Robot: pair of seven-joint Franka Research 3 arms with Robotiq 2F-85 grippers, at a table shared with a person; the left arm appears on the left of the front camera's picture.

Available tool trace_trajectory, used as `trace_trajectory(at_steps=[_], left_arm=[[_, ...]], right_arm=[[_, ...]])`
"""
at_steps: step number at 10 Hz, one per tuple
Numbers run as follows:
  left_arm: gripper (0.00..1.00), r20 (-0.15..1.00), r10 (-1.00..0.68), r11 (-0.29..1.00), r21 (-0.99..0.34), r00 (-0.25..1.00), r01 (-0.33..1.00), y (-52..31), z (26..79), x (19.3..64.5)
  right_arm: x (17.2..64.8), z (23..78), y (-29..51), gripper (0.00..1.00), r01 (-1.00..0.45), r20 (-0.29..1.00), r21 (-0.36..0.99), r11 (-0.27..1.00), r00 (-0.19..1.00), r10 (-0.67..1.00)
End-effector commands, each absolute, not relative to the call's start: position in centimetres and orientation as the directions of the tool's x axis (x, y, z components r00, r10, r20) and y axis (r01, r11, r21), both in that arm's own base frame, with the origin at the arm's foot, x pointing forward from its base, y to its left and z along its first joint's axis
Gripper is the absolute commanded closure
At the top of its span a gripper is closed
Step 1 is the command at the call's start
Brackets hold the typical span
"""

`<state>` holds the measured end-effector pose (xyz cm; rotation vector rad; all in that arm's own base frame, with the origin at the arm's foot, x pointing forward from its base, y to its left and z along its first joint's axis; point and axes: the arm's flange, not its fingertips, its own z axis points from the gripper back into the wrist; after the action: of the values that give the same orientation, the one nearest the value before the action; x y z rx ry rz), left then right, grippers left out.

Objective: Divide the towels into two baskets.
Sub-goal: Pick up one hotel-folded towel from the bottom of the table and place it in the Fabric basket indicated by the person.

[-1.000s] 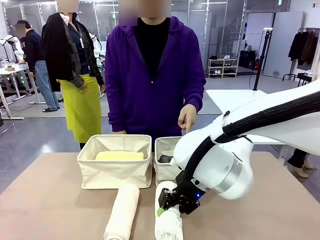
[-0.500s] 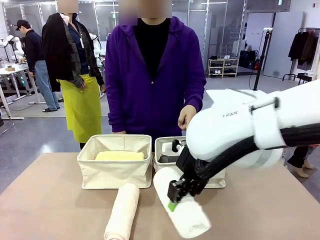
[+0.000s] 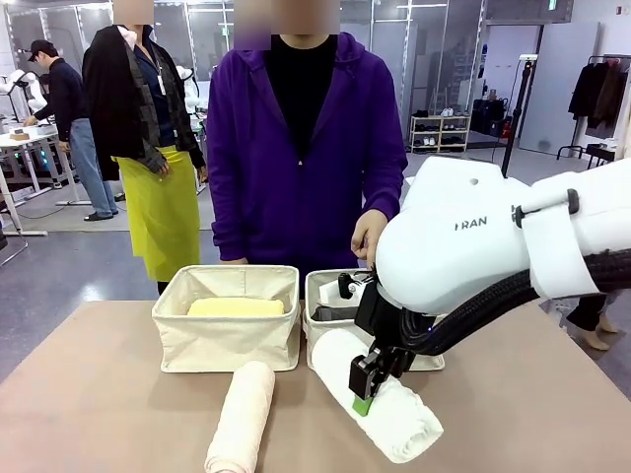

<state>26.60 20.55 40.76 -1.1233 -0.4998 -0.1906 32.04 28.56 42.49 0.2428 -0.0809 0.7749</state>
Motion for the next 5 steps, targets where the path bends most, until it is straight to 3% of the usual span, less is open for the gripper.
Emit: trace_trajectory(at_steps=[1,3,5], left_arm=[[0.0,0.479,0.098,0.429,-0.812,0.872,0.397,20.5,41.0,26.3],[0.0,0.479,0.098,0.429,-0.812,0.872,0.397,20.5,41.0,26.3],[0.0,0.479,0.098,0.429,-0.812,0.872,0.397,20.5,41.0,26.3]], right_arm=[[31.9,42.8,28.7,0.54,-0.717,0.158,0.161,0.678,0.697,0.699],[32.7,46.2,27.8,0.54,-0.902,0.212,-0.12,0.414,0.384,0.899],[35.8,47.9,27.8,0.54,-0.954,0.138,-0.271,0.13,0.095,0.986]])
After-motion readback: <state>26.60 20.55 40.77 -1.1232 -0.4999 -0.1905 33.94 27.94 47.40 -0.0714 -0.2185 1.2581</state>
